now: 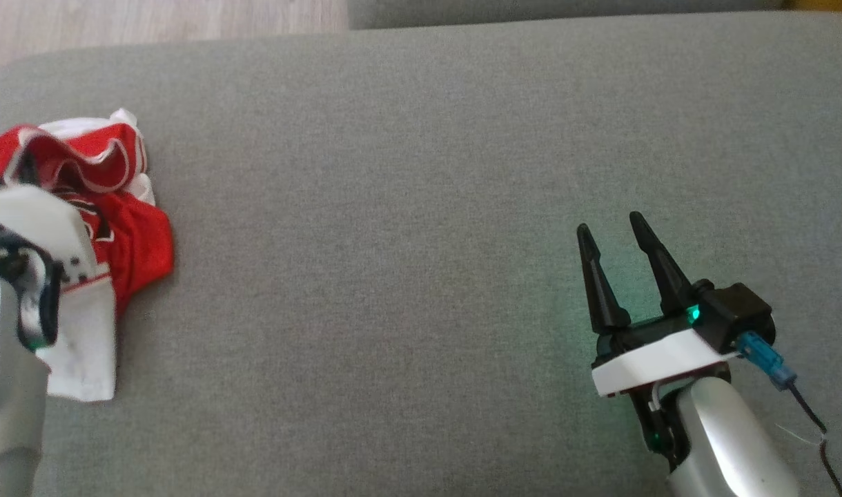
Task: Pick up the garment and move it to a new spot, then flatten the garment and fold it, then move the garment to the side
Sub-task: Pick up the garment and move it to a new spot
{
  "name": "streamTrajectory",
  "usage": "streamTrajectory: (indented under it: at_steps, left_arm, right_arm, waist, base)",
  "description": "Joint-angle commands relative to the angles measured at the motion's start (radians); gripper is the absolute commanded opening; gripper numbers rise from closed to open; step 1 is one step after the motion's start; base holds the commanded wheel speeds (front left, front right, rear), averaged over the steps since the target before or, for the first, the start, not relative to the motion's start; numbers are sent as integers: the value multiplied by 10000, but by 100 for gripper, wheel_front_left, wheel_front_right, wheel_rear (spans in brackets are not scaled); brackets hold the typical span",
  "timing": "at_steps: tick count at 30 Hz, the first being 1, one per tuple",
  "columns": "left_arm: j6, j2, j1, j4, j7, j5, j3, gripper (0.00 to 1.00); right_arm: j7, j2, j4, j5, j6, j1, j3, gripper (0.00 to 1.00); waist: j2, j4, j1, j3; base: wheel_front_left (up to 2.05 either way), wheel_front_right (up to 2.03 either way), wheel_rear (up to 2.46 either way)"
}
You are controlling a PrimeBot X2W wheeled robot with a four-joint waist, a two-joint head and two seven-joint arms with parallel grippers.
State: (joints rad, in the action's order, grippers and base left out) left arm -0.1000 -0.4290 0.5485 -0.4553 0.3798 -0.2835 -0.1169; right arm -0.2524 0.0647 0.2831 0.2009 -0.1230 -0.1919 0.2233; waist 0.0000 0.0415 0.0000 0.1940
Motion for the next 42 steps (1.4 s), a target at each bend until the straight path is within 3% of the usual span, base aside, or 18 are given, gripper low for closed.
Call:
streamTrajectory:
  at_steps: [1, 13, 20, 25, 29, 34, 38, 42]
  left_arm:
    - [-66, -606, 750, 840, -154, -112, 523, 0]
    - [572, -66, 1426, 4369, 96, -536, -252, 0]
    - [873, 812, 1496, 6235, 441, -1061, -1137, 0]
    - [985, 1466, 1500, 6673, 641, -1268, -1912, 0]
    - [954, 1891, 1381, 6210, 596, -1316, -2353, 0]
    - [844, 2018, 695, 4648, 259, -1352, -2515, 0]
    - [817, 2107, -26, 2800, -545, -1024, -2880, 0]
    - [812, 2814, -573, 770, -1652, -953, -3319, 0]
  right_arm:
    - [-93, -77, -293, -34, -77, -5, 172, 100]
    - [-93, -2, -562, -75, -77, 253, 225, 100]
    - [-93, 30, -816, -40, -77, 247, 453, 100]
    - [-93, 16, -995, 4, -77, 190, 628, 100]
    - [-93, -16, -1089, 62, -77, 164, 757, 100]
    - [-93, -57, -1173, 131, -77, 179, 772, 100]
    - [-93, -76, -1224, 109, -77, 333, 637, 100]
    - [-93, -91, -1234, 61, -77, 422, 558, 100]
  waist:
    - [0, 19, 0, -210]
    - [0, -545, 0, -1176]
    - [0, -1671, 0, -1451]
    - [0, -2765, 0, -1436]
    - [0, -3651, 0, -1323]
    - [0, -4479, 0, -1055]
    - [0, -4609, 0, -900]
    - [0, -4409, 0, -755]
  base:
    - [0, 0, 0]
    - [0, 0, 0]
    - [0, 0, 0]
    - [0, 0, 0]
    - [0, 0, 0]
    - [0, 0, 0]
    - [0, 0, 0]
    - [0, 0, 0]
